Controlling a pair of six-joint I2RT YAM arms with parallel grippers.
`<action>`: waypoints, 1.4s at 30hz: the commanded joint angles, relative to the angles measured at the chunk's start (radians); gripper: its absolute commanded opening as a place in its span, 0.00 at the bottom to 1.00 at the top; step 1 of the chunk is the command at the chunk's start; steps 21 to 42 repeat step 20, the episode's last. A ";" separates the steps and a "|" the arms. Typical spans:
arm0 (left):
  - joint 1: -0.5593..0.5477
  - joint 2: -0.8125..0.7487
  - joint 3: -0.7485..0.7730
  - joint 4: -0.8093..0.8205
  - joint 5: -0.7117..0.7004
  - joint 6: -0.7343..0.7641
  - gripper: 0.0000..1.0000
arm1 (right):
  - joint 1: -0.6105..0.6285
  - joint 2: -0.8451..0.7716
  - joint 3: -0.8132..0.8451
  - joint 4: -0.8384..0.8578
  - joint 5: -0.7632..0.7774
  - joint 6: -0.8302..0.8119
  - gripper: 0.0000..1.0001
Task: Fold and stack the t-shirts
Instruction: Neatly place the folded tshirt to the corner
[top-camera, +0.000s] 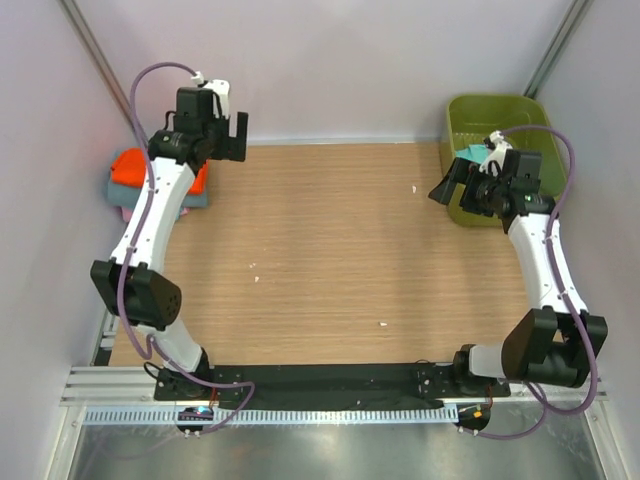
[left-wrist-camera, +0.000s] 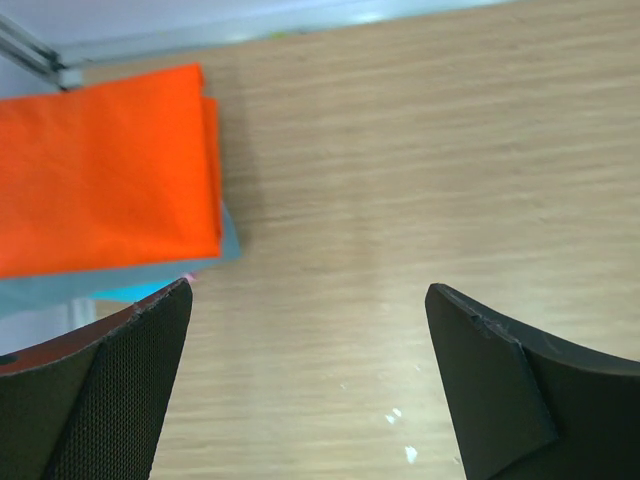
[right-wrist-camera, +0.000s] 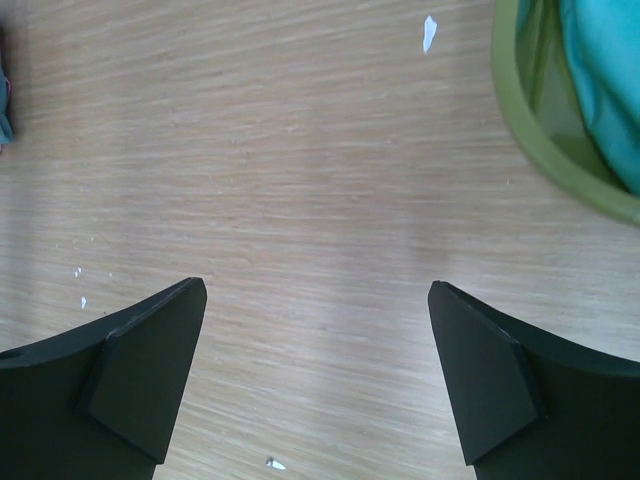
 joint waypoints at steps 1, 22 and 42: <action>0.000 -0.073 -0.081 -0.031 0.172 -0.123 1.00 | 0.012 0.053 0.172 -0.174 0.038 -0.038 1.00; 0.070 -0.346 -0.354 0.006 0.381 -0.250 1.00 | 0.050 0.047 0.462 -0.453 0.033 0.017 1.00; 0.070 -0.346 -0.354 0.006 0.381 -0.250 1.00 | 0.050 0.047 0.462 -0.453 0.033 0.017 1.00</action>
